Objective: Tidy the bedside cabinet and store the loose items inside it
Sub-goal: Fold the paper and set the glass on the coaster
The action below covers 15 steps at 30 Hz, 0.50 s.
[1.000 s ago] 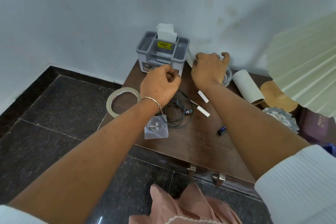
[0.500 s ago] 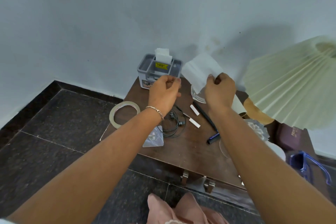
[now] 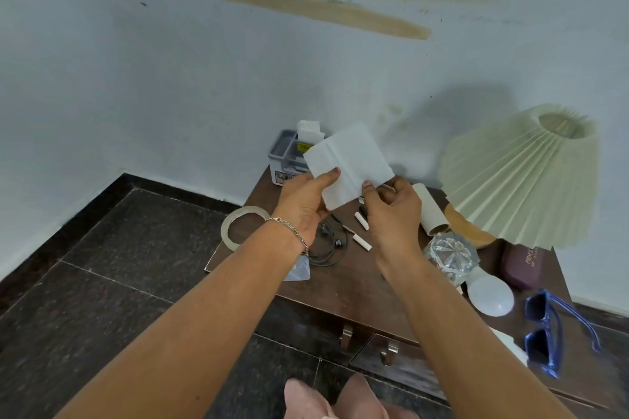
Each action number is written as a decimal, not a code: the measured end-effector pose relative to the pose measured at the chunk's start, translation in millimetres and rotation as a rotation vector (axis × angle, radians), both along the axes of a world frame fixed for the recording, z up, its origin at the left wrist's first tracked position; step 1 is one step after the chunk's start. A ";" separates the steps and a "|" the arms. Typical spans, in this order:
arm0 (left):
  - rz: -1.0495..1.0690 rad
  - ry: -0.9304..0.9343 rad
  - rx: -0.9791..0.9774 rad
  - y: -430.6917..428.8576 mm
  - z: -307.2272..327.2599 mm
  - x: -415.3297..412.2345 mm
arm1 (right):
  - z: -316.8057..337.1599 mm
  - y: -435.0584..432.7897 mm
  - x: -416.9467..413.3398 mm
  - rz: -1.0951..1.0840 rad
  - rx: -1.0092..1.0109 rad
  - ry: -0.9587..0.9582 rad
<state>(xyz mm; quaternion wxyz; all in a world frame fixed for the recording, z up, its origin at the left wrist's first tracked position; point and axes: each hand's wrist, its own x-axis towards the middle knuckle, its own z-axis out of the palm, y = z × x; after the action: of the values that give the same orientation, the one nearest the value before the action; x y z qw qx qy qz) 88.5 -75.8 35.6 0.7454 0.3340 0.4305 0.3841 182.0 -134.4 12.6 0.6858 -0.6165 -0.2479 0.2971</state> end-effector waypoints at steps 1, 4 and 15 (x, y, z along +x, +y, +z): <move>0.012 0.014 -0.001 0.7 -0.3 -2.7 | 0.4 0.2 -0.7 -0.004 -0.014 -0.051; 0.011 0.036 0.000 2.0 -0.8 -7.8 | 3.8 -2.7 -3.8 0.013 -0.026 -0.286; -0.087 -0.151 -0.093 4.3 -0.7 -18.0 | -4.1 -3.4 -16.5 0.259 -0.111 -0.780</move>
<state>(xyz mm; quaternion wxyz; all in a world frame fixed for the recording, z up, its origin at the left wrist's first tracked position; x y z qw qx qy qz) 70.5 -71.4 34.9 0.8065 0.2874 0.3754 0.3550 165.5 -137.8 8.5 0.4630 -0.6826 -0.5482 0.1381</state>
